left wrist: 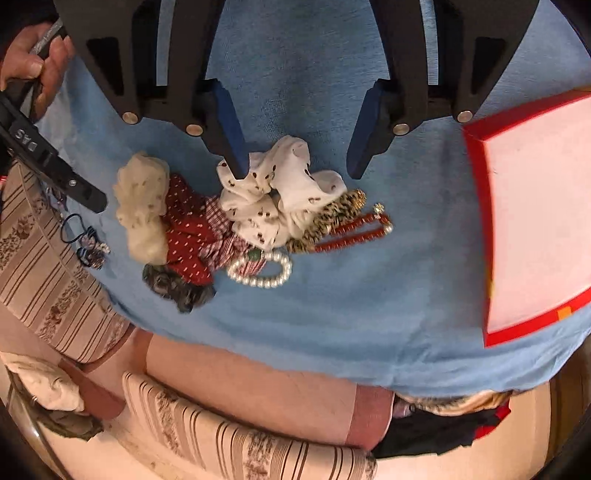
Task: Organize jewelry
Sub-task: 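Grasp the white cherry-print scrunchie with the left tool while the right tool grasps the cream polka-dot scrunchie, then carry both scrunchies into the red box and open both tools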
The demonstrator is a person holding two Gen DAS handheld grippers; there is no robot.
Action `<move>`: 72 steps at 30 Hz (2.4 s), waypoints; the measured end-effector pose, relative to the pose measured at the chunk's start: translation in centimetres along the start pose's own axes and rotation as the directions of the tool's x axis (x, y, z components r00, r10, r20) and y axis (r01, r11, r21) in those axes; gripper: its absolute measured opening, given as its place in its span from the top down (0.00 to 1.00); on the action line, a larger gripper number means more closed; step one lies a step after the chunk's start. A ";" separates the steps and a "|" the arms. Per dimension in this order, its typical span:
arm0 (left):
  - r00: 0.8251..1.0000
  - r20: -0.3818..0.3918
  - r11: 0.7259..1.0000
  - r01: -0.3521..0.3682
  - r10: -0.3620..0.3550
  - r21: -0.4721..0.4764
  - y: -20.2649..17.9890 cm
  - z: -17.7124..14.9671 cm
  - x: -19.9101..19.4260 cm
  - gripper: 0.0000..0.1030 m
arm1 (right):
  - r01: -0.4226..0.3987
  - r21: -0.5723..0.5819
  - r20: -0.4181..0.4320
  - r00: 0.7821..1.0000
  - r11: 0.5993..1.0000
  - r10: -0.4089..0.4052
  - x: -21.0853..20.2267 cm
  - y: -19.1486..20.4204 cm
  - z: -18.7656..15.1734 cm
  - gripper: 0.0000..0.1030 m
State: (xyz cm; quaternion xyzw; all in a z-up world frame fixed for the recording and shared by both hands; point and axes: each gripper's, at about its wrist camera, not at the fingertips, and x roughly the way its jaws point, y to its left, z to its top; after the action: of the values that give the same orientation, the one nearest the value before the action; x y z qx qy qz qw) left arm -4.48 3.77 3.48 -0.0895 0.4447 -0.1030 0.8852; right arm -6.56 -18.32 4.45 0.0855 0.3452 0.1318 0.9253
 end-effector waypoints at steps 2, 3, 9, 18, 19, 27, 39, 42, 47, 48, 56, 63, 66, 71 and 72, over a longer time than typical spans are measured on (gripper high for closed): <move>1.000 -0.019 1.000 0.017 -0.017 -0.016 0.0 0.1 0.8 0.45 | -0.004 0.000 -0.011 1.000 1.000 0.004 0.2 0.1 -0.1 0.92; 0.999 -0.023 0.999 0.029 -0.030 -0.020 0.0 0.1 1.1 0.45 | -0.001 -0.002 -0.015 1.000 1.000 0.001 0.4 0.1 -0.1 0.92; 0.998 -0.030 0.999 0.051 -0.051 0.013 -1.4 0.4 2.8 0.87 | -0.014 -0.037 -0.049 0.999 0.999 0.012 1.4 1.0 -0.7 0.65; 0.999 0.026 0.997 0.037 -0.039 0.064 -2.1 0.8 1.6 0.88 | -0.008 -0.147 -0.048 0.999 0.989 0.001 2.1 2.9 -1.3 0.52; 0.999 0.028 0.997 0.041 -0.043 0.069 -2.1 0.8 1.5 0.88 | 0.006 -0.176 -0.057 0.998 0.984 -0.016 2.5 3.3 -1.4 0.51; 0.998 0.000 0.997 0.063 -0.063 0.043 -1.6 0.9 1.9 0.80 | 0.045 -0.167 -0.078 0.995 0.985 -0.058 3.2 2.4 -1.5 0.91; 0.989 0.102 0.993 0.097 -0.104 0.064 -2.2 1.0 0.1 0.92 | -0.025 -0.093 0.075 0.997 0.995 0.032 -0.9 2.1 -0.3 0.93; 0.980 0.159 0.990 0.101 -0.117 0.101 -2.9 1.2 -1.5 0.92 | -0.040 -0.087 0.129 0.990 0.995 0.051 -2.0 2.3 -0.1 0.93; 0.955 0.265 0.981 0.088 -0.133 0.175 -4.0 1.5 -4.3 0.92 | -0.062 -0.063 0.167 0.983 0.996 0.071 -3.0 2.0 0.3 0.93; 0.953 0.274 0.979 0.081 -0.131 0.186 -4.2 1.5 -4.5 0.92 | -0.062 -0.062 0.160 0.985 0.996 0.072 -2.9 1.9 0.3 0.93; 0.957 0.267 0.982 0.064 -0.111 0.177 -3.8 1.9 -4.5 0.92 | -0.105 -0.050 -0.045 0.994 0.993 0.103 0.4 2.0 -0.5 0.89; 0.954 0.283 0.983 0.044 -0.094 0.179 -3.3 1.7 -5.2 0.92 | -0.085 -0.084 -0.019 0.996 0.993 0.083 0.2 2.4 -0.7 0.48; 0.955 0.284 0.983 0.039 -0.089 0.177 -3.3 1.6 -5.4 0.92 | -0.079 -0.125 -0.027 0.997 0.989 0.077 1.0 3.2 -0.4 0.48; 0.955 0.285 0.981 0.027 -0.083 0.193 -3.3 1.4 -5.5 0.92 | 0.006 -0.216 -0.086 0.996 0.976 -0.025 3.8 4.2 -0.7 0.85; 0.956 0.284 0.980 0.021 -0.077 0.197 -3.3 1.4 -5.5 0.92 | -0.003 -0.197 -0.111 0.994 0.980 -0.020 4.2 3.9 -0.8 0.89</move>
State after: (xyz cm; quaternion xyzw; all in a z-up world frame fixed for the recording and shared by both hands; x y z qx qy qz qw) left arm -6.90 2.14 9.34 -0.0288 0.2956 -0.1531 0.9425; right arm -4.73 -13.29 2.21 -0.0156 0.3826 0.1660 0.9087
